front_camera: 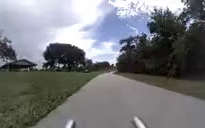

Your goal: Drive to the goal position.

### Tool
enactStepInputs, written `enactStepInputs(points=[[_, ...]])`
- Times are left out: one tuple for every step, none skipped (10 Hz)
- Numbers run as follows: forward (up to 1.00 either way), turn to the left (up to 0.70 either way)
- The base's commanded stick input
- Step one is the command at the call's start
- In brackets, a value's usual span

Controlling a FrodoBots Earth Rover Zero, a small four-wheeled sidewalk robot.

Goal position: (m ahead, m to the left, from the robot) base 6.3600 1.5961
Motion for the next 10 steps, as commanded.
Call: enactStepInputs(points=[[0.70,0.00],[0.70,0.00],[0.70,0.00],[0.70,0.00],[0.70,0.00],[0.70,0.00],[0.70,0.00],[0.70,0.00],[0.70,0.00],[0.70,0.00]])
